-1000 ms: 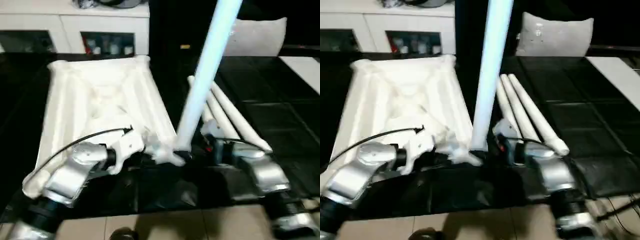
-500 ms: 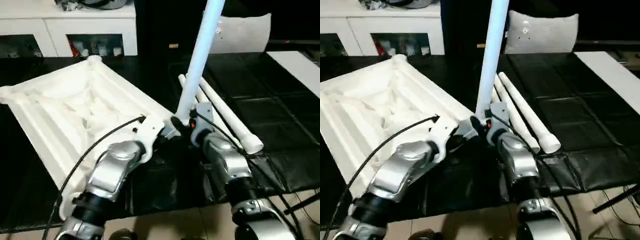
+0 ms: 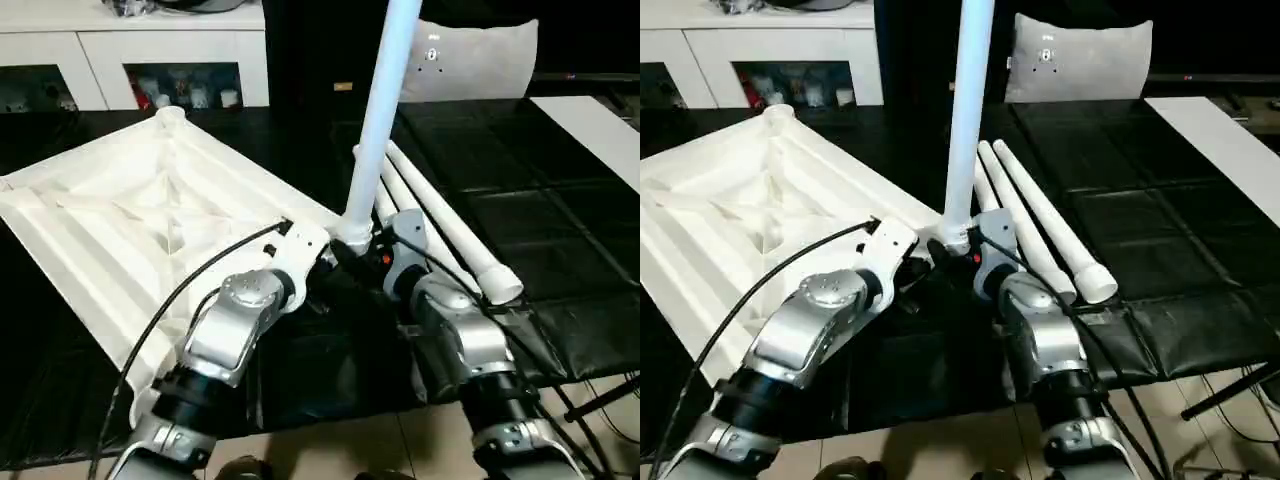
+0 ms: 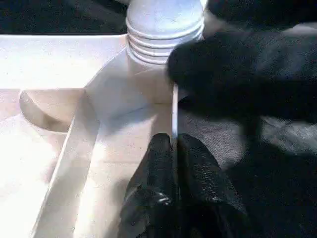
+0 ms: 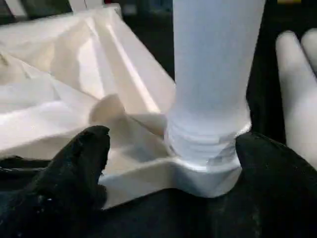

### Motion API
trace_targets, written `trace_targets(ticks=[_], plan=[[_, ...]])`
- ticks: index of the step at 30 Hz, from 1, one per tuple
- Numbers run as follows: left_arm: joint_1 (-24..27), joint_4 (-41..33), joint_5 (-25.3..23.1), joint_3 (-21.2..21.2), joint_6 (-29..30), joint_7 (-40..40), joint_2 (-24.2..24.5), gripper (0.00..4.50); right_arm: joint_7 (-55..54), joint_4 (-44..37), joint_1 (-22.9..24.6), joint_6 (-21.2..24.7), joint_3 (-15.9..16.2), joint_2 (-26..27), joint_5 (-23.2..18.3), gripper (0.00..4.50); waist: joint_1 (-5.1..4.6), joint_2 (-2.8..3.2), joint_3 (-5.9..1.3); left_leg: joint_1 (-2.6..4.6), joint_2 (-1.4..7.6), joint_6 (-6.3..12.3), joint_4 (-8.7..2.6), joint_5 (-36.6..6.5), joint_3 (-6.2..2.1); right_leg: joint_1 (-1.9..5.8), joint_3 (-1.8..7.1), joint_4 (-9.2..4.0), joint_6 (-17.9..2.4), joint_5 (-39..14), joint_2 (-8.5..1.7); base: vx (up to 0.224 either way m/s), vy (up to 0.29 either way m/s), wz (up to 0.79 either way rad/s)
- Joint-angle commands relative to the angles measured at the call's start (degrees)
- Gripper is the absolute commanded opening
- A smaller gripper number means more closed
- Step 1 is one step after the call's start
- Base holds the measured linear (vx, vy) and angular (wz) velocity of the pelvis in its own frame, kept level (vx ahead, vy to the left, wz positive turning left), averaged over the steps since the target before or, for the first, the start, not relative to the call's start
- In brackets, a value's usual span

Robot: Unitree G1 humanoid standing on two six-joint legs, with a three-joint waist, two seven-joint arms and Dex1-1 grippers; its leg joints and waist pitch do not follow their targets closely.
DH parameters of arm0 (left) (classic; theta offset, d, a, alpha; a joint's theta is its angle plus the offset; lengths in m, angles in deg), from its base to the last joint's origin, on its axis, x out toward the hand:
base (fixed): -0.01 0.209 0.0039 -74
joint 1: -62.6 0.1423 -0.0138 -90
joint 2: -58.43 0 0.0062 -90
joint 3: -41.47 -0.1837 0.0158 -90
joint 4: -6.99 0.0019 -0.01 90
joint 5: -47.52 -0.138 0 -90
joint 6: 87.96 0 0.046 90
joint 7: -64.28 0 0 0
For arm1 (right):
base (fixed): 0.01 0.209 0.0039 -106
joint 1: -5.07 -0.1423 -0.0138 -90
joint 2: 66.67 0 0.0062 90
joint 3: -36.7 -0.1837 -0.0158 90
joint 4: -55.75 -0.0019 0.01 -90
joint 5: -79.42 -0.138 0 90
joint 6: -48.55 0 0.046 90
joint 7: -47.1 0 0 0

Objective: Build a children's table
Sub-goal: Rotate table base

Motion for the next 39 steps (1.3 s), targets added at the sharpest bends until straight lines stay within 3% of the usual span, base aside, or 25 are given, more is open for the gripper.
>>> trace_targets(ticks=[1, 5, 13, 15, 17, 19, 20, 21, 22, 23, 24, 25, 26, 27, 28, 29, 30, 31, 32, 33, 34, 35, 36, 37, 39], plan=[[-1.89, -1.0, 1.04, 2.21, -3.41, 1.09, -0.71, 0.54, -0.36, -3.88, 0.99, 1.01, -0.89, -0.61, -0.96, 4.5, 0.36, -0.08, -4.33, 1.32, 5.18, 1.73, -4.03, -8.46, -2.86, 2.56, 3.56, -3.94, -10.39, -5.76, -6.34, 0.0, 0.0, 0.0], [-2.27, 0.01, 1.86, 3.59, -6.73, 2.63, -1.86, 0.92, -1.08, -7.51, 2.71, 1.01, -0.96, -0.96, -0.51, 4.5, 0.68, -0.02, -4.09, 1.34, 5.21, 2.32, -4.03, -9.24, -2.76, 2.49, 3.54, -4.3, -10.51, -6.85, -6.41, 0.0, 0.0, 0.0], [-0.49, -3.29, 2.01, 6.47, -12.21, 4.95, -0.09, 1.48, -1.61, -20.45, 9.37, 6.41, -0.35, -0.21, -3.52, 4.5, 1.02, 0.19, -4.08, 1.52, 5.5, 0.64, -4.52, -12.51, -3.05, 2.28, 3.65, -4.66, -8.26, -11.43, -6.39, 0.0, 0.0, 0.0], [2.87, -8.38, 0.95, 7.86, -12.97, 7.02, 1.02, 1.48, -2.92, -25.89, 12.79, 9.33, 1.87, -0.86, -1.48, 4.5, 0.86, 0.36, -4.12, 1.46, 5.53, 0.18, -4.61, -12.52, -3.21, 2.25, 3.61, -4.49, -7.9, -10.62, -6.17, 0.0, 0.0, 0.0], [3.64, -9.79, 1.15, 8.55, -12.26, 7.39, 1.05, 1.48, -2.86, -26.78, 13.46, 9.27, 2.41, -1.05, -1.07, 4.5, 0.68, 0.36, -3.99, 1.59, 5.31, -0.27, -4.59, -13.89, -2.98, 1.98, 3.63, -4.68, -8.1, -11.92, -6.14, 0.0, 0.0, 0.0], [6.85, -15.04, 2.02, 10.22, -13.56, 7.24, 1.59, 1.48, -0.5, -29.51, 15.97, 8.32, 5.61, -2.95, 0.25, 4.5, 0.82, 0.45, -3.9, 1.54, 5.37, -0.68, -4.6, -14.77, -3.1, 2.06, 3.64, -4.91, -7.75, -13.97, -6.34, 0.0, 0.0, 0.0], [9.6, -19.02, 1.62, 10.84, -14.13, 7.87, 1.99, 1.48, 0.62, -30.92, 17.7, 7.28, 7.32, -3.9, 0.94, 4.5, 0.8, 0.09, -3.38, -2.41, 4.14, 4.04, -5.97, -14.4, -5.57, 4.63, 0.7, -3.9, -8.28, -13.44, -7.37, 0.0, 0.0, 0.0], [11.12, -21.18, 1.23, 10.99, -14.26, 8.39, 2.11, 1.48, 0.75, -31.53, 18.5, 7.01, 7.64, -4.0, 0.83, 4.5, -0.16, 1.29, -3.8, -0.55, 5.18, 4.85, -5.55, -19.93, -7.82, 3.54, -1.29, -4.29, -8.96, -14.2, -6.32, 0.01, -0.017, 0.36], [11.97, -22.43, 1.44, 11.19, -14.18, 8.54, 1.98, 1.48, 0.68, -31.85, 18.94, 6.83, 7.69, -4.03, 0.77, 4.5, -0.36, 2.13, -3.93, -0.24, 6.1, 4.47, -5.96, -21.41, -9.53, 3.72, -1.97, -3.32, -9.58, -11.52, -5.32, 0.029, -0.043, 0.59], [12.59, -23.32, 2.48, 11.64, -13.87, 8.41, 1.55, 1.48, 0.43, -32.03, 19.25, 6.51, 7.68, -4.11, 0.97, 4.5, -0.81, 2.24, -3.78, 0.01, 7.25, 4.34, -6.94, -23.94, -11.52, 3.55, -2.37, -2.06, -9.36, -9.74, -3.78, 0.022, -0.083, 0.86], [13.87, -25.47, 5.61, 13.57, -12.16, 8.9, -0.49, 1.48, -0.36, -31.66, 19.82, 4.86, 7.13, -4.0, 1.53, 4.5, -1.76, 3.13, -3.61, 1.15, 8.68, 4.48, -8.57, -29.03, -15.84, 2.44, -2.68, 1.95, -8.07, -9.83, -1.49, -0.004, -0.069, 0.53], [14.08, -25.79, 6.17, 13.86, -11.95, 9.1, -0.8, 1.48, -0.52, -31.78, 19.93, 4.94, 7.05, -3.99, 1.51, 4.5, -2.29, 2.94, -3.37, 1.71, 8.91, 4.95, -9.08, -30.41, -17.66, 1.49, -2.07, 3.7, -7.53, -11.86, -0.79, 0.007, -0.106, 0.72], [14.63, -26.54, 6.39, 14.39, -11.18, 10.32, -1.24, 1.48, -0.5, -32.15, 20.22, 5.39, 6.94, -4.14, 1.17, 4.5, -1.38, 3.01, -3.06, 1.64, 7.86, 4.58, -9.37, -33.92, -17.12, 0.26, -0.85, 5.78, -7.07, -12.81, 0.38, 0.013, -0.152, 0.85], [15.04, -26.94, 5.05, 14.38, -10.85, 11.74, -0.95, 1.48, -0.85, -32.54, 20.53, 6.14, 6.49, -3.86, 0.36, 4.5, -1.59, 1.64, -2.96, -0.21, 3.05, 6.19, -8.27, -28.98, -16.45, 1.04, 2.04, 2.72, -7.19, -9.87, -1.46, 0.013, -0.152, 0.85], [15.25, -27.2, 4.61, 14.28, -10.78, 12.02, -0.81, 1.48, -1.08, -32.75, 20.7, 6.29, 6.41, -3.79, 0.13, 4.5, -0.34, -0.93, -3.7, -1.13, -0.34, 6.49, -2.13, -19.23, -11.62, 1.66, 5.6, -3.49, -7.83, -6.14, -8.4, 0.022, -0.192, 0.57], [15.67, -27.57, 3.45, 14.33, -10.42, 12.97, -0.55, 1.48, -1.22, -32.96, 20.83, 6.57, 6.58, -3.99, 0.0, 4.5, 0.81, -1.65, -3.12, -1.42, -0.98, 6.51, 1.53, -12.71, -9.43, 2.67, 6.07, -6.85, -5.05, -10.67, -12.25, 0.027, -0.178, 0.14], [15.95, -27.72, 2.73, 14.61, -10.02, 13.78, -0.46, 1.48, -1.09, -32.94, 20.73, 6.72, 6.96, -4.39, 0.25, 4.5, 2.47, -2.8, -3.58, -3.08, -0.24, 3.95, 3.73, -3.66, -8.03, 4.57, 8.96, -6.27, 4.43, -15.02, -11.92, 0.027, -0.178, 0.14], [16.04, -27.76, 2.65, 14.72, -9.75, 13.83, -0.31, 1.48, -1.09, -32.83, 20.58, 6.41, 7.17, -4.56, 0.63, 4.5, 3.33, -2.75, -3.4, -3.64, -0.12, 3.61, 4.0, -2.26, -7.99, 4.68, 8.97, -6.26, 7.57, -15.8, -11.89, -0.005, -0.104, -0.01], [16.16, -28.04, 2.73, 14.92, -8.96, 13.63, -0.02, 1.48, -1.53, -33.05, 20.42, 8.03, 7.0, -4.31, 0.42, 4.5, 4.31, -2.75, -3.56, -4.17, 0.35, 3.59, 4.58, -3.85, -8.06, 5.18, 9.91, -5.48, 8.9, -13.52, -12.27, 0.0, 0.0, 0.0], [16.29, -28.25, 2.55, 15.08, -8.36, 12.97, 1.0, 1.48, -1.42, -33.43, 20.16, 10.75, 7.32, -4.58, 0.26, 4.5, 4.3, -2.17, -3.46, -2.91, 1.2, 2.31, 1.51, -2.12, -7.87, 5.38, 7.05, -4.17, 1.44, -7.06, -9.44, 0.0, 0.0, 0.0], [16.38, -28.45, 2.52, 15.18, -7.94, 12.67, 1.55, 1.48, -1.31, -33.6, 20.04, 12.09, 7.51, -4.72, 0.22, 4.5, 3.91, -0.66, -4.22, -0.25, 2.52, 1.46, -1.66, 1.63, -7.2, 4.63, 4.08, -2.31, -4.81, 1.13, -4.89, 0.0, 0.0, 0.0], [16.56, -28.71, 2.99, 15.21, -6.39, 11.33, 2.95, 1.67, -1.01, -33.66, 19.99, 12.87, 7.79, -5.03, 0.34, 4.5, 2.34, 0.38, -4.66, 2.02, 5.4, 2.13, -3.05, 2.74, -8.7, 3.3, 2.41, -0.18, -7.03, 4.15, -2.48, 0.0, 0.0, 0.0], [16.64, -28.69, 2.79, 15.16, -5.37, 10.3, 4.67, 1.67, -0.72, -33.24, 19.89, 12.61, 8.35, -5.73, 1.17, 4.5, 1.74, 1.28, -4.64, 1.85, 5.92, 1.76, -3.45, 1.41, -9.15, 3.35, 1.92, -0.2, -7.76, 3.77, -2.9, -0.041, 0.065, 0.0], [16.64, -28.69, 2.79, 15.16, -5.37, 10.3, 4.67, 1.67, -0.72, -33.24, 19.89, 12.61, 8.35, -5.73, 1.17, 4.5, 1.74, 1.28, -4.64, 1.85, 5.92, 1.76, -3.45, 1.41, -9.15, 3.35, 1.92, -0.2, -7.76, 3.77, -2.9, -0.049, 0.065, -0.12], [16.68, -28.14, 0.82, 15.04, -3.28, 9.29, 9.04, 1.86, -0.65, -32.4, 19.67, 14.89, 8.49, -6.69, 0.86, 4.5, 1.33, 0.8, -3.94, 1.47, 4.74, -1.89, -4.36, -11.74, -7.62, 3.8, 2.81, -2.01, -9.3, -1.15, -4.33, -0.071, 0.072, -0.09]])
